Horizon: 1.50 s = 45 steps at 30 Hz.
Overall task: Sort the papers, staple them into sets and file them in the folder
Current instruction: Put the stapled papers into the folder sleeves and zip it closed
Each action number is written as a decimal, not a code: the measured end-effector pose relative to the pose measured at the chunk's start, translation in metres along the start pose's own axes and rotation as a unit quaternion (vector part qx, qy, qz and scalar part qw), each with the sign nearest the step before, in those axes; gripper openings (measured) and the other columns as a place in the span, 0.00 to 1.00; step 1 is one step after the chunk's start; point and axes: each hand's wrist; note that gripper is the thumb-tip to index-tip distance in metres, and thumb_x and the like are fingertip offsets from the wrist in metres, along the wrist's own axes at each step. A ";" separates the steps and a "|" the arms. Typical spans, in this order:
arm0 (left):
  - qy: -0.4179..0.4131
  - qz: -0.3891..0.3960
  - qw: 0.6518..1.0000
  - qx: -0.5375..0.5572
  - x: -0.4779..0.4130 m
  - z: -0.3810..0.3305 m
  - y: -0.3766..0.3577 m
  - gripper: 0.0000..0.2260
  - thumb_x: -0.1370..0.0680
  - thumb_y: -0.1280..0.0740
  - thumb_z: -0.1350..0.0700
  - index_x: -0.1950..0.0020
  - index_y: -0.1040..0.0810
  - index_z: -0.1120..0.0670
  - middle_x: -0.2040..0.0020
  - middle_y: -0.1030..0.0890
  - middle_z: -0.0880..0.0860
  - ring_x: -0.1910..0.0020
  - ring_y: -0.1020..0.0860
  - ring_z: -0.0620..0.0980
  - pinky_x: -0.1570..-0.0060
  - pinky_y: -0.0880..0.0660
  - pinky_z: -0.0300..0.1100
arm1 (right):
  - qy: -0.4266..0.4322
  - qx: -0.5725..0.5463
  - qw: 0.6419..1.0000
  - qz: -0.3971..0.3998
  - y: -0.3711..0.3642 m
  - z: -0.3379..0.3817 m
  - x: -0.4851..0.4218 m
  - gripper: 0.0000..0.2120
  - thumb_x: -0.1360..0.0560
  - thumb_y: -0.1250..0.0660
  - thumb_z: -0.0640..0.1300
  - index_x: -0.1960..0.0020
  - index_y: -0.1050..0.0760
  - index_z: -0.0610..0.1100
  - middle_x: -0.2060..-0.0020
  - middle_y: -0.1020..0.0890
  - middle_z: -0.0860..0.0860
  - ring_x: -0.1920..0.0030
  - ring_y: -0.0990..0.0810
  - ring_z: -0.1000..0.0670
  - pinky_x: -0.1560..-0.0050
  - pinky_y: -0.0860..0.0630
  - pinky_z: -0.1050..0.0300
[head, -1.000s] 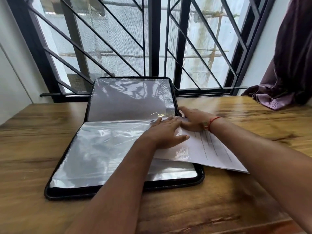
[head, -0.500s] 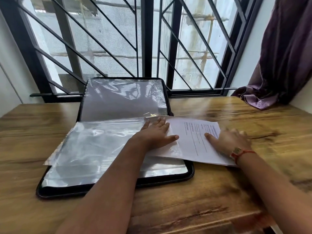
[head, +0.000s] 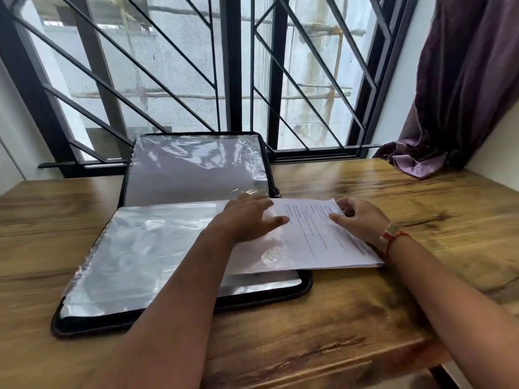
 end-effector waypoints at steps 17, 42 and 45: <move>0.050 0.068 0.996 -0.019 -0.003 0.011 -0.011 0.37 0.22 0.45 0.30 0.19 0.45 0.49 0.17 0.50 0.50 0.19 0.52 0.51 0.23 0.51 0.53 | -0.158 -0.214 0.964 -0.004 -0.016 0.035 -0.010 0.04 0.27 0.27 0.35 0.52 0.18 0.37 0.55 0.16 0.43 0.56 0.16 0.46 0.53 0.17 0.51; 0.055 0.025 0.998 -0.011 -0.003 0.018 -0.007 0.31 0.21 0.36 0.38 0.22 0.36 0.50 0.19 0.40 0.51 0.22 0.41 0.55 0.26 0.39 0.52 | -0.133 -0.308 0.942 -0.015 -0.041 0.051 0.000 0.03 0.26 0.26 0.40 0.53 0.18 0.41 0.59 0.15 0.46 0.60 0.15 0.47 0.63 0.18 0.53; 0.057 0.025 0.998 -0.011 -0.003 0.016 -0.006 0.30 0.21 0.36 0.37 0.23 0.35 0.49 0.19 0.40 0.50 0.22 0.42 0.54 0.27 0.41 0.54 | -0.123 -0.316 0.941 0.000 -0.043 0.057 0.000 0.01 0.26 0.27 0.38 0.54 0.17 0.42 0.59 0.14 0.46 0.58 0.14 0.47 0.59 0.17 0.52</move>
Point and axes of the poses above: each hand's wrist, its own x-axis away from the middle knuckle, its own y-axis out of the back of the hand, z = x × y
